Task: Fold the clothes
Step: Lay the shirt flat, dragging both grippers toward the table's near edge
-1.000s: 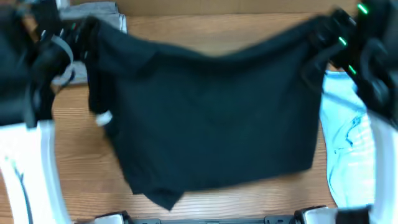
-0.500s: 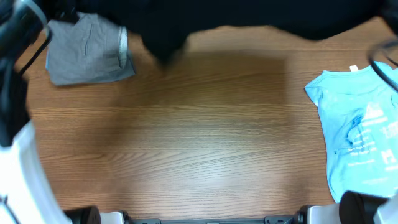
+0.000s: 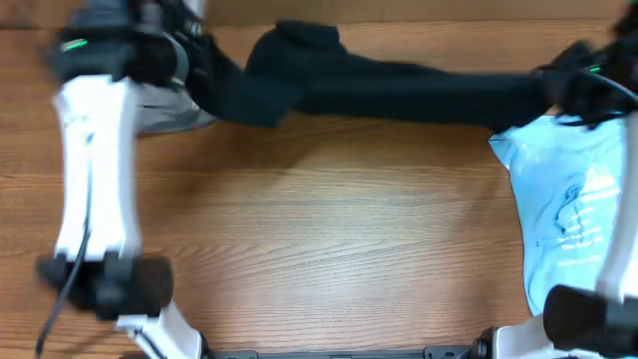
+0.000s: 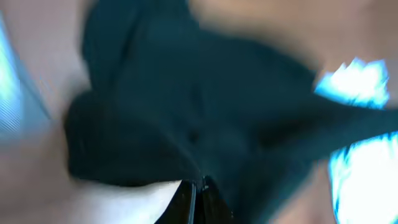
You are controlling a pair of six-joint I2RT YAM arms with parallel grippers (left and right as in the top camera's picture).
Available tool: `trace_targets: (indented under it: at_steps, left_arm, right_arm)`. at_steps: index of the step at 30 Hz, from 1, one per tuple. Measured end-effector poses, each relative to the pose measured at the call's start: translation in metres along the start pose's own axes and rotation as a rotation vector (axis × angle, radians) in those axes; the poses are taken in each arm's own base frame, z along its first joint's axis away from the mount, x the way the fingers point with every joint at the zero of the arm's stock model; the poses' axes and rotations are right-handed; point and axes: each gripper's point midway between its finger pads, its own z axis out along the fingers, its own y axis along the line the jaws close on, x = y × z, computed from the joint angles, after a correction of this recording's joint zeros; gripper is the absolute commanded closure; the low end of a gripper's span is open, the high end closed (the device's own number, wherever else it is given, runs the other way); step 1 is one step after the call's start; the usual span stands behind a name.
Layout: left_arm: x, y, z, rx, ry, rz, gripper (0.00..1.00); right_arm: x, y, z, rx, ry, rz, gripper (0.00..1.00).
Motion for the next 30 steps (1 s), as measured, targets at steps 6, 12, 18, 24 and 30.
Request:
trace_targets:
  at_steps: [6,12,18,24,30]
  left_arm:
    - [0.082,0.039,0.079,-0.030,0.330,-0.133,0.96]
    - [0.099,0.032,0.053,-0.070,0.378,-0.150,0.96]
    - [0.110,0.019,-0.004,-0.171,0.343,-0.126,0.96]
    - [0.132,0.007,-0.042,-0.214,0.359,-0.134,0.96]
    - [0.172,0.023,-0.025,-0.238,0.501,-0.202,0.96]
  right_arm:
    - [0.052,-0.044,0.073,0.147,0.213,0.023,0.96]
    - [0.069,-0.057,0.074,0.189,0.271,0.032,0.96]
    - [0.082,-0.065,0.045,0.209,0.276,0.032,0.96]
    - [0.100,-0.083,0.031,0.250,0.275,0.029,0.96]
    - [0.128,-0.106,0.041,0.262,0.276,0.039,0.95]
